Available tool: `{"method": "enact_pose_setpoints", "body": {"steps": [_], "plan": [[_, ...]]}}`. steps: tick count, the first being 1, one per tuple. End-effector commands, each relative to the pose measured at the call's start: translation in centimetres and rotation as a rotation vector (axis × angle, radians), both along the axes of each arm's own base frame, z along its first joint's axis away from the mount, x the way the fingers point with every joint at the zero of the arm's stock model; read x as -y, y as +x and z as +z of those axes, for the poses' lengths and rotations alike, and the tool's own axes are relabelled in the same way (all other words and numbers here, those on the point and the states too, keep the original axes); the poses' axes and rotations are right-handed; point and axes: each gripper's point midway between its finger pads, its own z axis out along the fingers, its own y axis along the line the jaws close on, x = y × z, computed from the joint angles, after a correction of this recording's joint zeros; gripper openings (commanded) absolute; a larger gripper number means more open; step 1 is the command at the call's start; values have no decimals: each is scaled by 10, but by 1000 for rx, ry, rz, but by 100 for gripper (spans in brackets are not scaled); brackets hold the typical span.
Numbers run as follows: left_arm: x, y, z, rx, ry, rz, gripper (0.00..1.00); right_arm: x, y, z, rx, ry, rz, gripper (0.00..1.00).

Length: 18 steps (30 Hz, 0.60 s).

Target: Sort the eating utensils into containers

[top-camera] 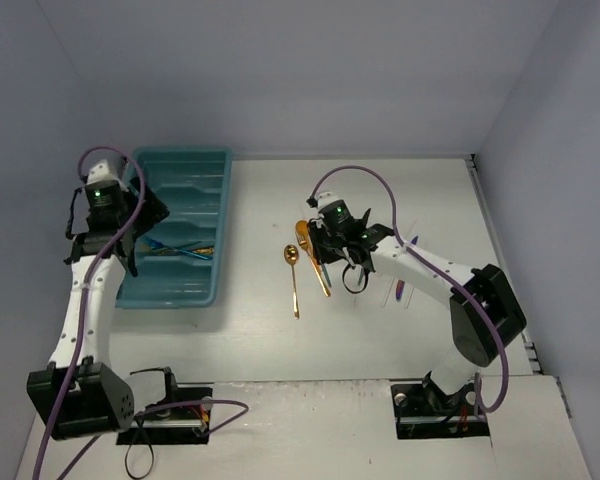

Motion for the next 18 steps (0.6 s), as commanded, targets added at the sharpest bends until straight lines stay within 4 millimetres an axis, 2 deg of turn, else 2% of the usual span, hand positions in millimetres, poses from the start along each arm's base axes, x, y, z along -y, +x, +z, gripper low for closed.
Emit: {"method": "enact_pose_setpoints", "body": {"steps": [1,4,6,11,18], "plan": [[62,-31,10,-22,31,-226,71,-16,26,10,77,-13,-8,27],[87,-55,7,-43,34,-321,71,-24,30,-6,55,-41,0,27],[97,-70,11,-35,31,-362,71,-27,33,-8,55,-46,1,27],[95,-100,22,-7,54,-379,71,-36,43,-25,43,-82,7,23],[96,-109,11,-45,53,-399,71,-38,50,-50,21,-131,0,20]]}}
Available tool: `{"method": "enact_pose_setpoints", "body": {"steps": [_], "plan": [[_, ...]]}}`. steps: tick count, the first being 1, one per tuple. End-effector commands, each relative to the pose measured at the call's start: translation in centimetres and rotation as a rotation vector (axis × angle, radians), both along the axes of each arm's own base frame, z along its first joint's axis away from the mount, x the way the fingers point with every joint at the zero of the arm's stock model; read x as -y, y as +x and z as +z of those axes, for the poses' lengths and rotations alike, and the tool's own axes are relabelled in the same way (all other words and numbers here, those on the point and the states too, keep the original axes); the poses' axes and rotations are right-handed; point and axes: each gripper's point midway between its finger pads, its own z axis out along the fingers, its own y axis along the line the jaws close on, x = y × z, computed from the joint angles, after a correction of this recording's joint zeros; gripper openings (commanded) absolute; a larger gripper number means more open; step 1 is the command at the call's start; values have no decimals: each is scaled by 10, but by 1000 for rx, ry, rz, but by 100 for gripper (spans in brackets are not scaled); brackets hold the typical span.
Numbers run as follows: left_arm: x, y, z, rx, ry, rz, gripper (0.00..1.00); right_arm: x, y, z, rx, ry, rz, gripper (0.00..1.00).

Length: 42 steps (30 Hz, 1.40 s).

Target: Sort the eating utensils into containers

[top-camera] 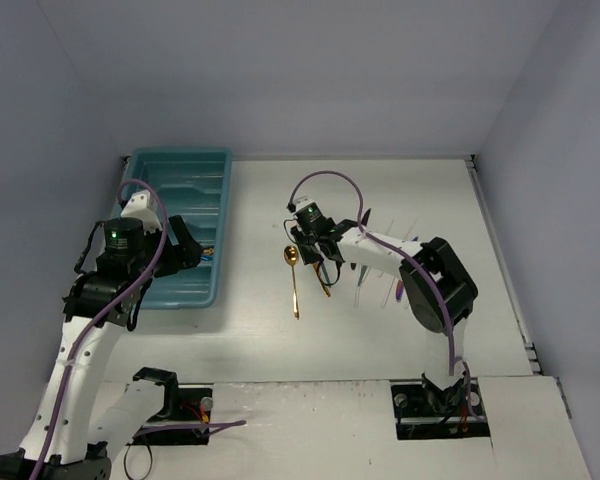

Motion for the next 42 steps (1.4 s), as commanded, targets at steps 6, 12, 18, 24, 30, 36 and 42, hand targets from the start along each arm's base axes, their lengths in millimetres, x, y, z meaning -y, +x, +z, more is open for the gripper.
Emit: {"method": "enact_pose_setpoints", "body": {"steps": [6,12,18,24,30,36,42], "plan": [[3,-1,-7,-24,10,-33,71,-6,20,-9,43,-39,-23,18],[4,-1,-13,-41,9,-37,71,2,17,-29,18,-79,-36,16],[6,-1,-15,-47,4,-43,71,8,12,-40,3,-111,-47,14],[7,0,-17,-57,1,-46,71,12,14,-44,16,-142,-65,18],[8,-1,-16,-56,-5,-51,71,7,13,-48,1,-129,-55,4],[12,-1,-9,-41,-22,-64,71,3,18,-25,40,-97,-52,0],[19,-1,8,-1,-43,-100,71,0,22,34,138,-25,-42,0]]}}
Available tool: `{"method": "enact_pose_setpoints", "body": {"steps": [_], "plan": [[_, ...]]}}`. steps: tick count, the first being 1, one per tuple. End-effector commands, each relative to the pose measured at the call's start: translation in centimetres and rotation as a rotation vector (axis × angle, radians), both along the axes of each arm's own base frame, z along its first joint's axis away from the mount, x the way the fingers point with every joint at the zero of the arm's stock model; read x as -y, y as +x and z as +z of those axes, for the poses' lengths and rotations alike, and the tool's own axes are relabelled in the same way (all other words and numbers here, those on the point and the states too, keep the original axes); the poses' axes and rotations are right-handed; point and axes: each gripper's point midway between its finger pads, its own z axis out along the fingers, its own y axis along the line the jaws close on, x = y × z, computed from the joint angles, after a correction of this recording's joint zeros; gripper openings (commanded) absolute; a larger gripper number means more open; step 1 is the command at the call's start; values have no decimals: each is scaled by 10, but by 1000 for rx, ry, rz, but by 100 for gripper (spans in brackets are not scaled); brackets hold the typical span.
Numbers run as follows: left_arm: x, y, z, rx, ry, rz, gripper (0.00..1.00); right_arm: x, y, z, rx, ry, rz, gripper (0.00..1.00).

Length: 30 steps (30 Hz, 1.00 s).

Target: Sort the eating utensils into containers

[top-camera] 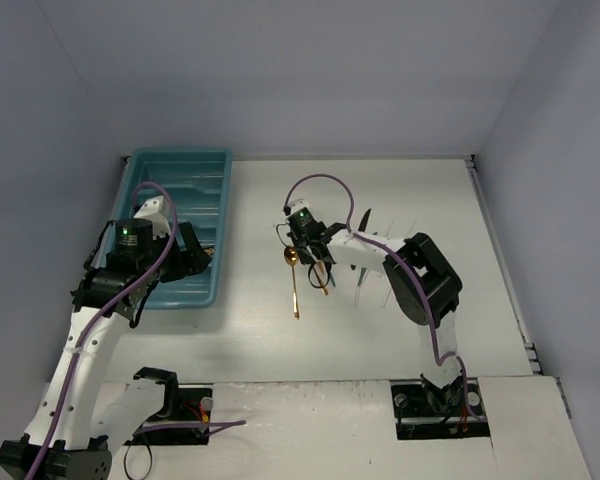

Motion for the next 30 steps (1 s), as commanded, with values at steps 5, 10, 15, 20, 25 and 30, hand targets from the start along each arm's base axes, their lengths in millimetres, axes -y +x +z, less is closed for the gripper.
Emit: {"method": "enact_pose_setpoints", "body": {"steps": [5,10,15,20,25,30], "plan": [[21,8,46,125,-52,-78,71,2,-6,108,161,122,46,0],[46,15,68,200,-105,-152,71,-1,-27,156,214,220,129,0],[81,28,90,288,-151,-248,71,-6,-52,199,264,323,216,0],[119,39,105,352,-193,-331,71,-14,-76,229,281,419,305,0],[156,50,116,401,-207,-391,71,-17,-89,240,283,459,355,0],[177,63,121,427,-229,-404,70,-20,-97,243,275,482,384,0]]}}
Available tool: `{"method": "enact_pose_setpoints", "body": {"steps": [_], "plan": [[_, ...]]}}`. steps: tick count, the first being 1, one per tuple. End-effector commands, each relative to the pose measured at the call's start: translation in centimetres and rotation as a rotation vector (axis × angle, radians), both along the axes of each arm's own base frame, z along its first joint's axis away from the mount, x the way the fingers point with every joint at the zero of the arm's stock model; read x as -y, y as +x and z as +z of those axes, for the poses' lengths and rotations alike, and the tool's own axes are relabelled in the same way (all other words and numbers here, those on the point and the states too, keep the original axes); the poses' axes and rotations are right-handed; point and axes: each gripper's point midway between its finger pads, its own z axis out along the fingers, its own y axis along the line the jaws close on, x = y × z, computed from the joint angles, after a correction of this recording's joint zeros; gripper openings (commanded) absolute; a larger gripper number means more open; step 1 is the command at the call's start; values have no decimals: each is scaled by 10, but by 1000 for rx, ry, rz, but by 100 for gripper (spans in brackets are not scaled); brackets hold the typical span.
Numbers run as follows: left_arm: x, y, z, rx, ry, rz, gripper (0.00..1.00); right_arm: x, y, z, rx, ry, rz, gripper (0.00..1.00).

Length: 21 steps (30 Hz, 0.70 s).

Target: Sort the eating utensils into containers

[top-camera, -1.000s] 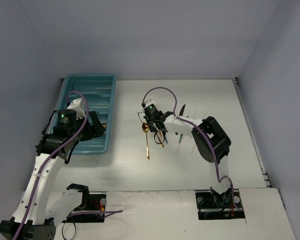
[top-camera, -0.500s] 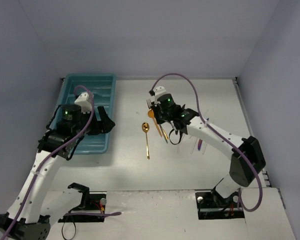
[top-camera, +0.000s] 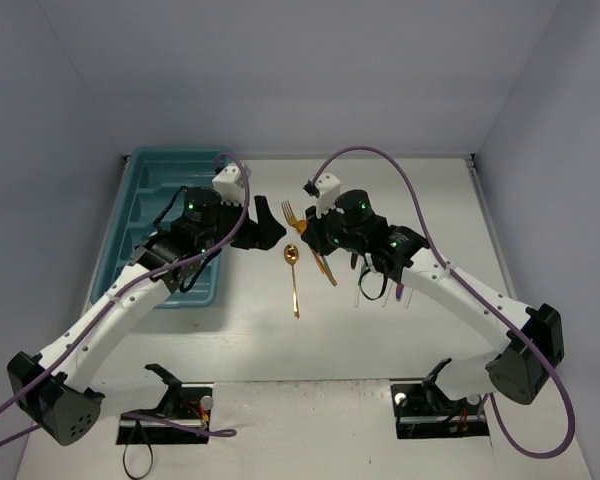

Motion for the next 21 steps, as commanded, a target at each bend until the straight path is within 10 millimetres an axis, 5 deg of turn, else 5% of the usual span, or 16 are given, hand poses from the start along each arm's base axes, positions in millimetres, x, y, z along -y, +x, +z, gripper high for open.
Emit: {"method": "enact_pose_setpoints", "body": {"steps": [1,12,21], "plan": [[21,21,60,167,-121,11,70,-9,-11,27,51,75,68,0],[41,41,36,113,-82,41,62,-8,-18,33,55,100,80,0],[53,48,32,92,-118,46,27,-10,-24,30,39,115,90,0]]}}
